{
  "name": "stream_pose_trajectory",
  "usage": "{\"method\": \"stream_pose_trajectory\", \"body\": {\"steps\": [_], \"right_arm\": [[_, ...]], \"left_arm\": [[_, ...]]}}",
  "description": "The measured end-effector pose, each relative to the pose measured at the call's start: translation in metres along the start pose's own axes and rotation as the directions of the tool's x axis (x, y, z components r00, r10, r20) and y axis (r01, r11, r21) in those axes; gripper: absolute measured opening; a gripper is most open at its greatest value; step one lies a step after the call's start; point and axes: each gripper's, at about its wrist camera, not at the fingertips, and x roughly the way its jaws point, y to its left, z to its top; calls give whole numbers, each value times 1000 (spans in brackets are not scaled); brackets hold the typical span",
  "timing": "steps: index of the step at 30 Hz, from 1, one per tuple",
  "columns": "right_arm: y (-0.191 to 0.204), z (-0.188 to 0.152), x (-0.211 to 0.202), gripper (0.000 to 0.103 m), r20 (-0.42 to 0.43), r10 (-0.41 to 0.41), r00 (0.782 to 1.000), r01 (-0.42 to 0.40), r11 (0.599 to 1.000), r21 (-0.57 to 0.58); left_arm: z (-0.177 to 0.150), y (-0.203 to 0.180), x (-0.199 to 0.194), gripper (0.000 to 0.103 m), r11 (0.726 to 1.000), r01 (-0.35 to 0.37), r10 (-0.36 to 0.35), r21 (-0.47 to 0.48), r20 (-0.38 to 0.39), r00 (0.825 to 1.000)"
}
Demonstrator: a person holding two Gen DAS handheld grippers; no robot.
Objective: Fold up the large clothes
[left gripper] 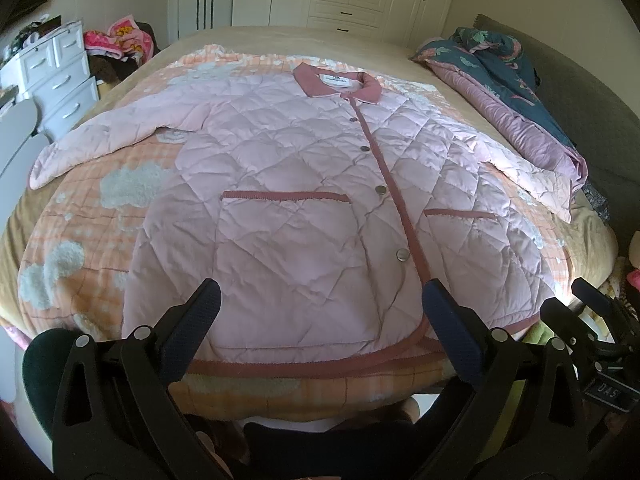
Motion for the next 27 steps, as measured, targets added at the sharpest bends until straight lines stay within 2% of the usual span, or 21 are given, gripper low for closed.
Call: {"method": "stream_pose_trajectory", "body": {"steps": [27], "right_arm": [[0, -1, 2, 99, -3, -4, 1000, 4, 1000, -3]], "left_arm": [[0, -4, -1, 94, 1000, -4, 4, 5, 3, 1000]]}}
